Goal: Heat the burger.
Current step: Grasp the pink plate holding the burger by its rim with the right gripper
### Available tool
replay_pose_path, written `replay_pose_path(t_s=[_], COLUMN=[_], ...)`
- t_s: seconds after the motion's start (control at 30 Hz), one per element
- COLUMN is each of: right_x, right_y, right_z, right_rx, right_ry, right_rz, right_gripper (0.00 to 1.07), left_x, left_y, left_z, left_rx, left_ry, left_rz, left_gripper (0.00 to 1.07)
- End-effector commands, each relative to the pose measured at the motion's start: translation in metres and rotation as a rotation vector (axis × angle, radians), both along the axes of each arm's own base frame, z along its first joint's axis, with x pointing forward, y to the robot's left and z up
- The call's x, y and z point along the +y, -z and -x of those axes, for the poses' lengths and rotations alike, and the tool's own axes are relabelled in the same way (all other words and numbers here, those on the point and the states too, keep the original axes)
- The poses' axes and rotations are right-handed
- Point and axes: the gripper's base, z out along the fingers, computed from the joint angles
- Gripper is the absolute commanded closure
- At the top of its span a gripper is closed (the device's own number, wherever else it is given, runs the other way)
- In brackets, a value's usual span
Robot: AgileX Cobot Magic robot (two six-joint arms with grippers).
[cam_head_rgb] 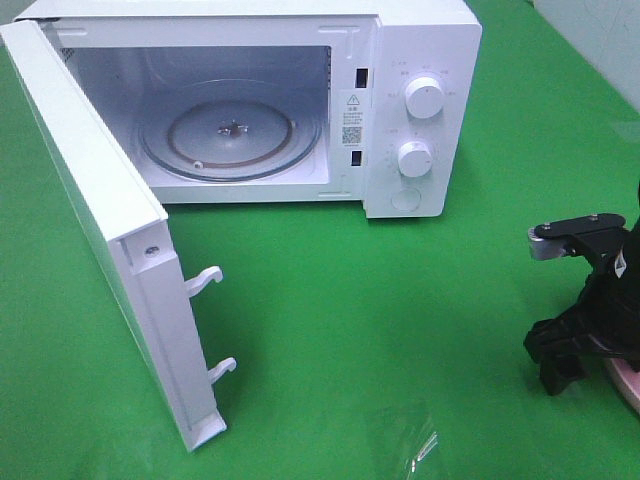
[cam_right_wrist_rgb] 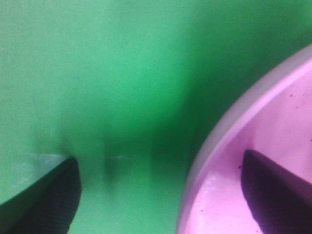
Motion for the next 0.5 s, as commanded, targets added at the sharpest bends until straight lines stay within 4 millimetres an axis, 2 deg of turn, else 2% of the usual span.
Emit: replay_pose_path(t_s=[0.03, 0.07, 0.1, 0.13, 0.17, 0.2, 0.23, 0.27, 0.33, 0.5], right_x=[-0.0022, -0.0022, -0.0033, -0.0033, -0.0047, -0.0047, -0.0059, -0.0059, -0.0077, -0.0077], right_y=[0.0027, 0.0027, 0.0027, 0.0027, 0.0026, 0.0026, 0.0024, 0.0024, 0.0022, 0.0022], right_z=[-0.0001, -0.0001, 0.0004, 0.0004, 0.0006, 0.0006, 0.0005, 0.0005, 0.0012, 0.0012], right_rx=[0.006, 0.006, 0.012, 0.012, 0.013, 0.013, 0.012, 0.012, 0.018, 0.018], right_ry=[-0.002, -0.002, 0.002, 0.002, 0.014, 0.014, 0.016, 0.016, 0.023, 0.025], right_rz=[0.018, 0.018, 0.030, 0.030, 0.044, 0.044, 0.057, 0.057, 0.076, 0.076], right_gripper=[0.39, 0.39, 0.51, 0.51, 0.65, 0.65, 0.78, 0.78, 1.00, 1.07], left_x=[-0.0002, -0.0002, -0.0002, -0.0002, -0.0002, -0.0002, -0.0002, -0.0002, -0.0002, -0.0002], left_y=[0.0002, 0.0002, 0.0002, 0.0002, 0.0002, 0.0002, 0.0002, 0.0002, 0.0002, 0.0002], left_z=[0.0023, 0.0023, 0.0023, 0.0023, 0.0023, 0.0023, 0.0023, 0.0023, 0.0023, 0.0023], left_rx=[-0.022, -0.022, -0.022, -0.022, -0.022, -0.022, -0.022, -0.022, -0.022, -0.022], left_ry=[-0.004, -0.004, -0.004, -0.004, -0.004, -0.004, -0.004, -0.004, -0.004, -0.004], left_rz=[-0.002, -0.002, -0.002, -0.002, -0.002, -0.002, -0.002, -0.002, -0.002, -0.002], left_gripper=[0.09, 0.09, 0.09, 0.09, 0.09, 0.09, 0.09, 0.09, 0.09, 0.09])
